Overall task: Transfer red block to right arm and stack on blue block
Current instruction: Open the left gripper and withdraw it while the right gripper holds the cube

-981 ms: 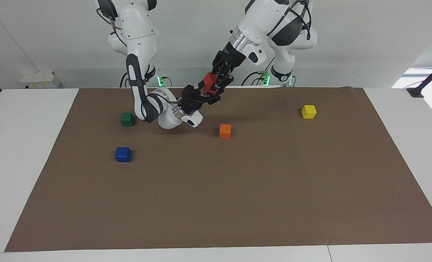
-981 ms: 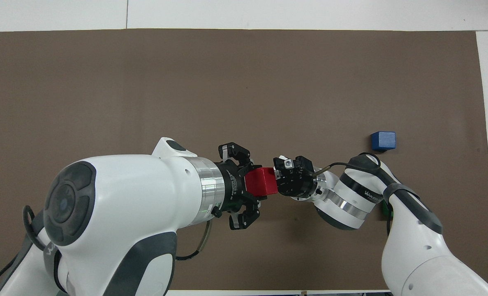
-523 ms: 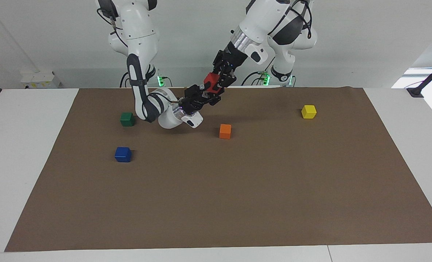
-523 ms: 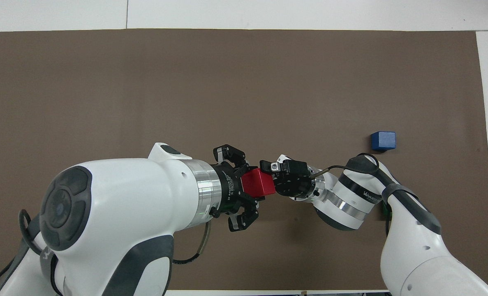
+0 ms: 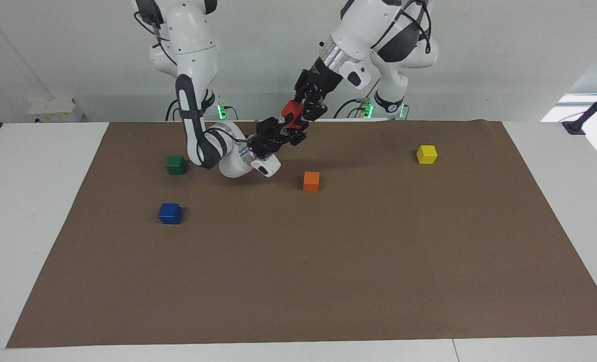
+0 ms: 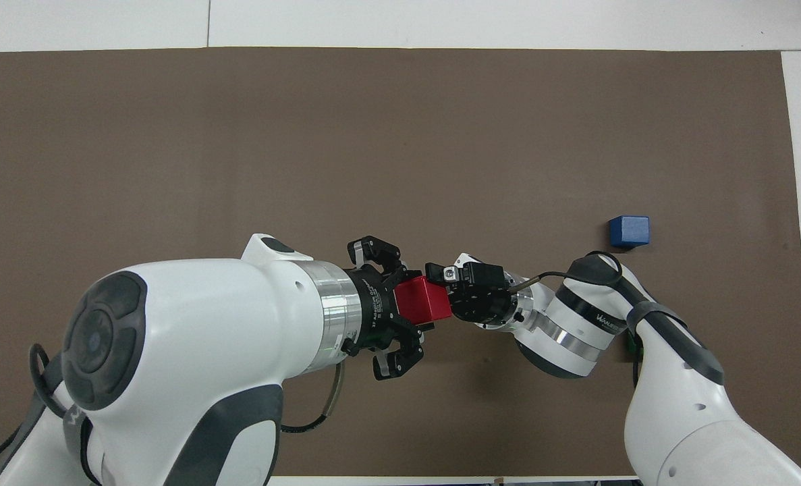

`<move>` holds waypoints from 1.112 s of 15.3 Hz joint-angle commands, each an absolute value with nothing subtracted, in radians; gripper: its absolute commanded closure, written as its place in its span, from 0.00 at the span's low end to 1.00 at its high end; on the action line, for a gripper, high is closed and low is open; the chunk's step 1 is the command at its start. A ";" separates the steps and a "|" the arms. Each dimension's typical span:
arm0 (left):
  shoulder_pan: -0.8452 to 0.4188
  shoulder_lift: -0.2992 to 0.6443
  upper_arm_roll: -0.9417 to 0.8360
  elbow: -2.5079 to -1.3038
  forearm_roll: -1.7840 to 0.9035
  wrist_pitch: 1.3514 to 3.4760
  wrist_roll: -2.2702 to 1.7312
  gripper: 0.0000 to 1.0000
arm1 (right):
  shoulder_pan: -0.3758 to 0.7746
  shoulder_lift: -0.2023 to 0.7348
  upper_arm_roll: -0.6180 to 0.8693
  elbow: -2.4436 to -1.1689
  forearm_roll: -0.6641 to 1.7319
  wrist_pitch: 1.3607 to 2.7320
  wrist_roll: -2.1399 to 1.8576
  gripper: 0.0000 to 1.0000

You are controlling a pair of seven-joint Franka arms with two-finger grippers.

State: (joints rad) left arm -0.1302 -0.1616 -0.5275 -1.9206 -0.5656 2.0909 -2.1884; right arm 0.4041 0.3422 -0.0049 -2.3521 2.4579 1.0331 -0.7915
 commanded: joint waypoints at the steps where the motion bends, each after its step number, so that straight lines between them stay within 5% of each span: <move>1: -0.114 -0.195 -0.515 -1.937 -0.571 2.077 -2.195 0.00 | 0.411 0.336 -0.002 -2.350 2.464 1.052 -0.825 1.00; 5: -0.028 -0.195 -0.515 -1.896 -0.566 2.003 -2.163 0.00 | 0.410 0.328 -0.005 -2.344 2.464 1.064 -0.819 1.00; 11: 0.202 -0.206 -0.514 -1.908 -0.566 1.895 -1.741 0.00 | 0.390 0.197 -0.006 -2.307 2.367 1.328 -0.773 1.00; 17: 0.409 -0.216 -0.512 -1.919 -0.326 1.810 -1.035 0.00 | 0.373 -0.070 -0.009 -2.247 2.156 1.794 -0.528 1.00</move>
